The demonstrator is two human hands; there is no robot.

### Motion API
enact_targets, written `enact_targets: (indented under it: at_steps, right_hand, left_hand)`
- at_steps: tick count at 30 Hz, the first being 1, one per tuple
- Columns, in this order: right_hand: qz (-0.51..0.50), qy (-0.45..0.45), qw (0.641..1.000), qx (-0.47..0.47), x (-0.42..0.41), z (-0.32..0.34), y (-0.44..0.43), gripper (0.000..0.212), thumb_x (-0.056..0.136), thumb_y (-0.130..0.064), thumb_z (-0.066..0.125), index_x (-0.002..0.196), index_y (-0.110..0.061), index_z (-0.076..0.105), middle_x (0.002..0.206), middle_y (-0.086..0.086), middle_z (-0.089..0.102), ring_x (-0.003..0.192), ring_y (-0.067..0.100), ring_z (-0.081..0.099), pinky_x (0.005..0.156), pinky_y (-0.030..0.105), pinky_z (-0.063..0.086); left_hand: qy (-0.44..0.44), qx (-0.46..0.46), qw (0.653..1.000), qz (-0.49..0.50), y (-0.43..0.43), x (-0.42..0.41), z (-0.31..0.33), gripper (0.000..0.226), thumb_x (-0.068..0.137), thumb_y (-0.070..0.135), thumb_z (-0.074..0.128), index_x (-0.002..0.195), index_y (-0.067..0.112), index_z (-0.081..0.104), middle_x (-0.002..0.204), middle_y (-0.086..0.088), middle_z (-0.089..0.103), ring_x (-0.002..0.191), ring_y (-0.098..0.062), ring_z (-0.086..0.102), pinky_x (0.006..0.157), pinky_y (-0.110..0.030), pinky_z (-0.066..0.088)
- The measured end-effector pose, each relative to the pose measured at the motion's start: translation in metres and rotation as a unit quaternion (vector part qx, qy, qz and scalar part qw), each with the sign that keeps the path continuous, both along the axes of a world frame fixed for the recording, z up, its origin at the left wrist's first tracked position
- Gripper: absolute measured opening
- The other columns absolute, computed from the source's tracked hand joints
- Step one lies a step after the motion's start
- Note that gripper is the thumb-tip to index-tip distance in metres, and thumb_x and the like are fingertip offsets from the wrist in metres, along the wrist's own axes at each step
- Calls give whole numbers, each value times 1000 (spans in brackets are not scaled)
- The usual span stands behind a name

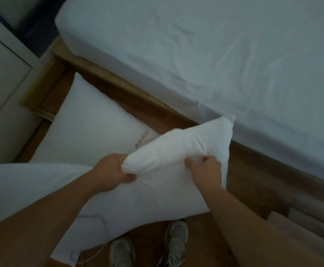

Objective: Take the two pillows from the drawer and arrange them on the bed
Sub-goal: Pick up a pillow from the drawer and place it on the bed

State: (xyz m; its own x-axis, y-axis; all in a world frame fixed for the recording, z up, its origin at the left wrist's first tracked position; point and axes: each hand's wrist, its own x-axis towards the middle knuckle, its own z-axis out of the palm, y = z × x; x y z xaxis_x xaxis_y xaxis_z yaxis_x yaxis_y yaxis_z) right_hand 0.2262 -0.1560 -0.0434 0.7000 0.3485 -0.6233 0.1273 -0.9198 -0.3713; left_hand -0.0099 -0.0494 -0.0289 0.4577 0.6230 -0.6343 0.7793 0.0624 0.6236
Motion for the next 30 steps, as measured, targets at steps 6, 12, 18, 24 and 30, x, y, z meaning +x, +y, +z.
enact_targets:
  at_steps: [6, 12, 18, 24, 30]
  right_hand:
    - [-108, 53, 991, 56, -2, 96, 2, 69, 83, -48, 61, 137, -11, 39, 136, 11, 45, 117, 31, 49, 90, 43, 45]
    - [-151, 98, 973, 143, 7, 220, 54, 93, 77, -68, 59, 144, -12, 31, 147, 15, 39, 127, 37, 44, 99, 48, 42]
    - [-215, 242, 913, 249, 22, 345, 96, 98, 57, -88, 52, 127, -20, 48, 135, 14, 53, 103, 32, 59, 95, 56, 46]
    - [-232, 312, 859, 334, 75, 387, 110, 123, 44, -93, 51, 146, -29, 29, 142, 13, 47, 133, 33, 41, 106, 57, 27]
    - [-318, 312, 819, 361, 158, 371, 152, 104, 59, -88, 48, 142, -27, 40, 140, 14, 51, 130, 26, 45, 105, 49, 29]
  left_hand:
    - [-84, 23, 995, 48, -4, 11, 105, 38, 58, 38, 75, 90, 18, 73, 87, -3, 75, 81, -20, 68, 74, -40, 54]
    - [-189, 98, 975, 66, 53, 36, 240, 37, 60, 43, 74, 90, 24, 67, 82, 8, 67, 75, 4, 60, 69, -24, 49]
    - [-273, 168, 944, 83, 100, 72, 377, 30, 68, 22, 83, 88, 30, 62, 80, 19, 64, 70, 7, 60, 62, -6, 44]
    - [-410, 113, 891, 158, 132, 119, 462, 23, 64, 9, 85, 82, 20, 74, 77, 5, 77, 68, -9, 71, 55, -17, 55]
    - [-451, 3, 860, 237, 171, 193, 457, 38, 52, 15, 84, 89, 18, 75, 82, -10, 77, 76, -29, 73, 64, -37, 58]
